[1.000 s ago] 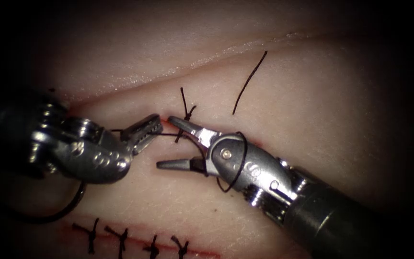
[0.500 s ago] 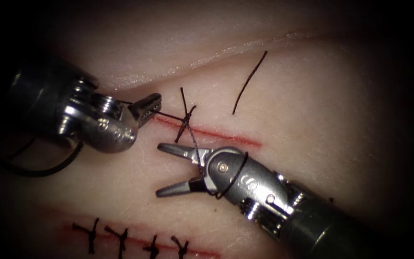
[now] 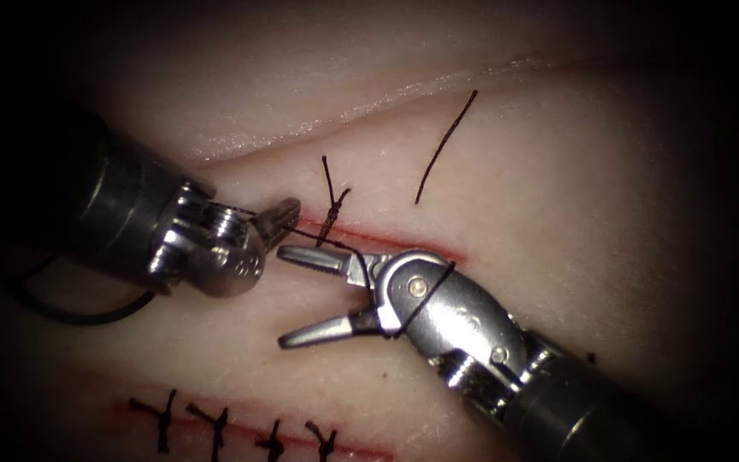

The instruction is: Wound Closure

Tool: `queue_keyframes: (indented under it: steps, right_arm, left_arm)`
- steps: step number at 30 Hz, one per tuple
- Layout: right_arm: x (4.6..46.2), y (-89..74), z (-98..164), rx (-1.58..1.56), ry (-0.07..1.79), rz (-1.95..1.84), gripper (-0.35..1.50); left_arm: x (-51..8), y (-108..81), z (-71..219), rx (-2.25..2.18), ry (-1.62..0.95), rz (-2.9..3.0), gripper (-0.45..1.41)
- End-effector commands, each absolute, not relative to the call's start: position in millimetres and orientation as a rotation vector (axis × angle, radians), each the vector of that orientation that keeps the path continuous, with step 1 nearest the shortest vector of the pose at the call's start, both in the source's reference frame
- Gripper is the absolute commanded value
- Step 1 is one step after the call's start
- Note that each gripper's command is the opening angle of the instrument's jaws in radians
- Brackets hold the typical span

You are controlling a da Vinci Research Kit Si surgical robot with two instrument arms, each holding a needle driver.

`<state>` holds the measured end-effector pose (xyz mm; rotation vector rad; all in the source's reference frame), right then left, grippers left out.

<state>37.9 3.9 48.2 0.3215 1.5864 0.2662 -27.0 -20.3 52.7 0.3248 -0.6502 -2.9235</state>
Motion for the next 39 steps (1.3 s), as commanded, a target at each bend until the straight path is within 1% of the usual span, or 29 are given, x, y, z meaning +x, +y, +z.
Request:
queue_keyframes:
  steps: [1,4,5,6,7,8,9,11,15,17,18,19,20,21,22,23,24,26,27,28,30,39]
  right_arm:
    - [38.4,4.4,48.6,0.309,1.595,0.295,0.64]
    - [37.7,5.0,48.6,0.252,1.625,0.341,0.62]
    - [37.4,5.2,48.6,0.234,1.634,0.355,0.54]
    - [37.0,5.5,48.7,0.207,1.652,0.370,0.15]
    - [36.8,5.6,48.8,0.199,1.659,0.382,-0.10]
    - [36.8,5.6,48.8,0.199,1.659,0.382,-0.10]
    - [36.6,5.7,48.8,0.180,1.659,0.395,-0.18]
    - [36.3,5.9,49.1,0.133,1.629,0.442,-0.18]
    - [36.0,6.1,49.5,0.058,1.555,0.519,0.09]
    - [35.8,6.0,49.5,0.020,1.519,0.552,0.12]
    - [35.6,5.9,49.5,-0.015,1.477,0.577,0.29]
    - [35.6,5.9,49.5,-0.015,1.477,0.577,0.29]
    - [35.7,5.8,49.5,-0.041,1.449,0.594,0.67]
    - [35.7,5.8,49.5,-0.041,1.449,0.594,0.67]
    - [35.7,5.7,49.5,-0.049,1.438,0.599,0.84]
    - [35.8,5.5,49.6,-0.061,1.414,0.602,0.94]
    - [35.8,5.5,49.6,-0.061,1.414,0.602,0.94]
    - [35.8,5.1,49.8,-0.072,1.372,0.599,1.03]
    - [35.8,5.1,49.8,-0.072,1.372,0.599,1.03]
    - [35.7,4.7,49.9,-0.087,1.352,0.603,1.08]
    - [35.7,4.6,50.1,-0.092,1.343,0.604,1.11]
    - [34.4,3.9,51.5,-0.110,1.269,0.647,1.13]
  left_arm:
    - [-27.2,-21.1,53.3,0.333,-0.644,-2.922,-0.45]
    - [-27.4,-21.8,53.2,0.351,-0.646,-2.911,-0.45]
    - [-27.5,-22.0,53.1,0.352,-0.648,-2.911,-0.45]
    - [-27.6,-22.4,52.9,0.361,-0.648,-2.910,-0.45]
    - [-27.8,-22.7,52.8,0.369,-0.648,-2.909,-0.45]
    - [-27.8,-22.7,52.8,0.369,-0.648,-2.909,-0.45]
    - [-27.9,-22.9,52.6,0.376,-0.648,-2.914,-0.45]
    - [-28.2,-23.3,52.2,0.386,-0.647,-2.921,-0.45]
    - [-28.9,-24.3,51.5,0.406,-0.647,-2.940,-0.45]
    - [-29.2,-24.8,51.0,0.406,-0.649,-2.949,-0.45]
    - [-29.5,-25.3,50.7,0.406,-0.651,-2.964,-0.45]
    - [-29.5,-25.3,50.7,0.406,-0.651,-2.964,-0.45]
    - [-29.7,-25.8,50.3,0.404,-0.653,-2.973,-0.45]
    - [-29.7,-25.8,50.3,0.404,-0.653,-2.973,-0.45]
    - [-30.0,-26.0,50.1,0.409,-0.653,-2.980,-0.45]
    - [-30.4,-26.1,49.6,0.411,-0.651,-2.996,-0.45]
    - [-30.4,-26.1,49.6,0.411,-0.651,-2.996,-0.45]
    - [-31.1,-26.1,49.1,0.416,-0.647,-3.008,-0.45]
    - [-31.1,-26.1,49.1,0.416,-0.647,-3.008,-0.45]
    - [-31.5,-26.1,48.7,0.422,-0.648,-3.018,-0.45]
    - [-31.7,-26.1,48.6,0.425,-0.651,-3.019,-0.45]
    - [-33.0,-25.3,47.0,0.457,-0.678,-3.052,-0.45]
